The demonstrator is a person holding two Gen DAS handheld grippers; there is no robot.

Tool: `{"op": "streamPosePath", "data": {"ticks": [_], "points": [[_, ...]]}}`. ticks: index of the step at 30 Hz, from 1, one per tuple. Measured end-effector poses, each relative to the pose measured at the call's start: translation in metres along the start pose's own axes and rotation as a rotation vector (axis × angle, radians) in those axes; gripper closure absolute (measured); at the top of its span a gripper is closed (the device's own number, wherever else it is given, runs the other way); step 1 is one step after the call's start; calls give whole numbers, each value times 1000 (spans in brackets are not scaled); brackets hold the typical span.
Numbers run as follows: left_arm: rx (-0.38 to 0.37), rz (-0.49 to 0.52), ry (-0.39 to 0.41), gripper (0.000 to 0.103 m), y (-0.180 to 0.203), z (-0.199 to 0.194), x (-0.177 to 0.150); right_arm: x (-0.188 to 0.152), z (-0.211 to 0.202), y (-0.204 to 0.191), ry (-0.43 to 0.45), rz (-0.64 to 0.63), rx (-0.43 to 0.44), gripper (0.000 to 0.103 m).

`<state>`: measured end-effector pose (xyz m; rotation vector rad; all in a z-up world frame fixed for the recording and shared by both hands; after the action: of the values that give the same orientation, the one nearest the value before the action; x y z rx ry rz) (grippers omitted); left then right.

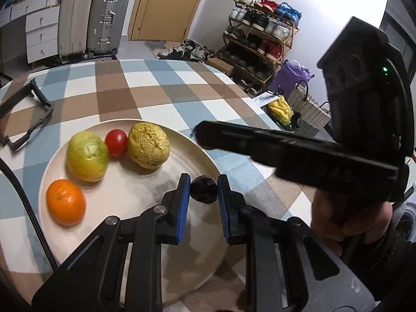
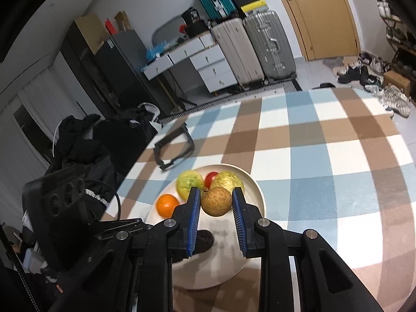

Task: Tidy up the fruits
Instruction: 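Carry the plum and kiwi onto the cream plate and open both grippers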

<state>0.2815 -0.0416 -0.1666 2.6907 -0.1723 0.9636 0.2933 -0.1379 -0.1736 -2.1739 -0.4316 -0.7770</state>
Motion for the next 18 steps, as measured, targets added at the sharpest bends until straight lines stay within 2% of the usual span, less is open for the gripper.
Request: {"op": "streamPosePath", "data": {"ticks": [9,16,18], "points": [[-1,-14,-16,84,-5,26,8,-6,31,27,-60,5,-38,77],[16,-15,-11,84,-5,34,13,-5,38,32,-61,9,-55,77],[9,-23,-17,84,-6,32,14,-5,39,32,-57,4,-61,74]]}}
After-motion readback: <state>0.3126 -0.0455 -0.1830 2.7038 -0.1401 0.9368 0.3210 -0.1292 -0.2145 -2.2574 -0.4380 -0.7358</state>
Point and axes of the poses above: each gripper's, at about its wrist camera, not at the fingertips, and z roughly the way its jaws point, y to its right, x to its top, the point moved 4 cm from there along z, roughly the way its jaws point, and after that the axes turned 11 degrees about x, right-handed, at the moved point
